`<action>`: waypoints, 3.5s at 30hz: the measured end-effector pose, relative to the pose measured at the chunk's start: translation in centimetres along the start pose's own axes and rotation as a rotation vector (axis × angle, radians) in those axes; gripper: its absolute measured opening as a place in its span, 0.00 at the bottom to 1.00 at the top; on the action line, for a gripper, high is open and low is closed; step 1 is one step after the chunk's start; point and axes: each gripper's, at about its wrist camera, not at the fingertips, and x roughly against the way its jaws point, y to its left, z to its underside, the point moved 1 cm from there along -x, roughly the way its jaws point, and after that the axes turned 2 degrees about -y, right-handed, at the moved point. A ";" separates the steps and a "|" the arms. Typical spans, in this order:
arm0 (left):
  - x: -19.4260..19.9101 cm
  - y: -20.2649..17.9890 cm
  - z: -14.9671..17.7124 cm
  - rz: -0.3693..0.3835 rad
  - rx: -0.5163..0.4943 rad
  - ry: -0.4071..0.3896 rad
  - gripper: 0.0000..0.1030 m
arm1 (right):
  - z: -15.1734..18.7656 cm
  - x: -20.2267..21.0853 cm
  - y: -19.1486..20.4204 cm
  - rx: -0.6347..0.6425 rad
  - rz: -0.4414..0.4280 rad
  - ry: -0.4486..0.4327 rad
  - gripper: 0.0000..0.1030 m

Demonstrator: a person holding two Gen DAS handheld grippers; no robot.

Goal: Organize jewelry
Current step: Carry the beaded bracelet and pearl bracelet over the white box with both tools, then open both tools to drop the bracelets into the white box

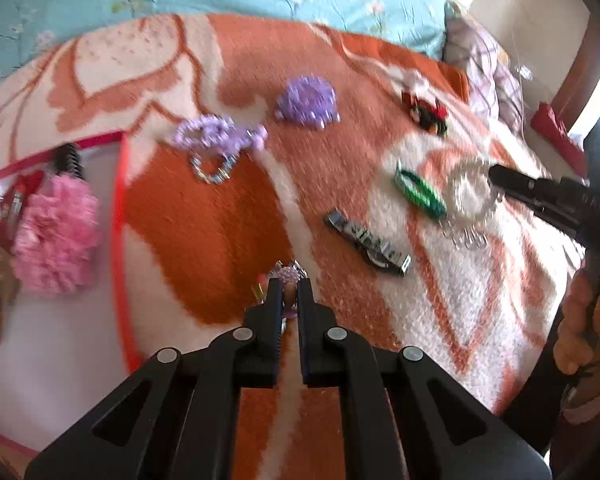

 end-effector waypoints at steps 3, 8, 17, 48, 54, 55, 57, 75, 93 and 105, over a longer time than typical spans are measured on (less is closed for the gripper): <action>1.5 0.8 -0.3 0.003 0.020 -0.030 0.05 | -0.1 0.3 1.0 0.012 -0.012 -0.008 0.11; 3.9 2.4 -0.4 -0.003 0.057 -0.079 0.05 | 0.0 0.5 2.9 0.040 -0.033 -0.006 0.11; 7.0 5.5 0.2 -0.034 0.118 -0.136 0.05 | 0.6 -0.3 7.0 0.100 -0.082 0.015 0.11; 13.1 17.7 5.9 -0.212 0.331 -0.199 0.05 | 8.4 -9.7 25.2 0.336 -0.329 0.243 0.11; 12.5 19.8 6.7 -0.243 0.368 -0.182 0.05 | 9.8 -12.5 26.4 0.342 -0.324 0.295 0.11; 12.3 20.1 6.8 -0.245 0.372 -0.179 0.05 | 10.0 -12.9 26.4 0.341 -0.321 0.302 0.11; 11.7 20.6 6.9 -0.252 0.379 -0.166 0.05 | 10.2 -13.9 26.3 0.340 -0.308 0.316 0.11; 7.3 22.5 8.1 -0.256 0.411 -0.075 0.05 | 10.4 -18.9 24.1 0.339 -0.182 0.345 0.11; 6.5 22.9 8.4 -0.250 0.415 -0.038 0.05 | 10.5 -19.7 24.1 0.336 -0.181 0.365 0.17; 6.8 22.9 8.4 -0.271 0.425 -0.028 0.25 | 9.3 -17.0 24.3 0.322 -0.220 0.331 0.31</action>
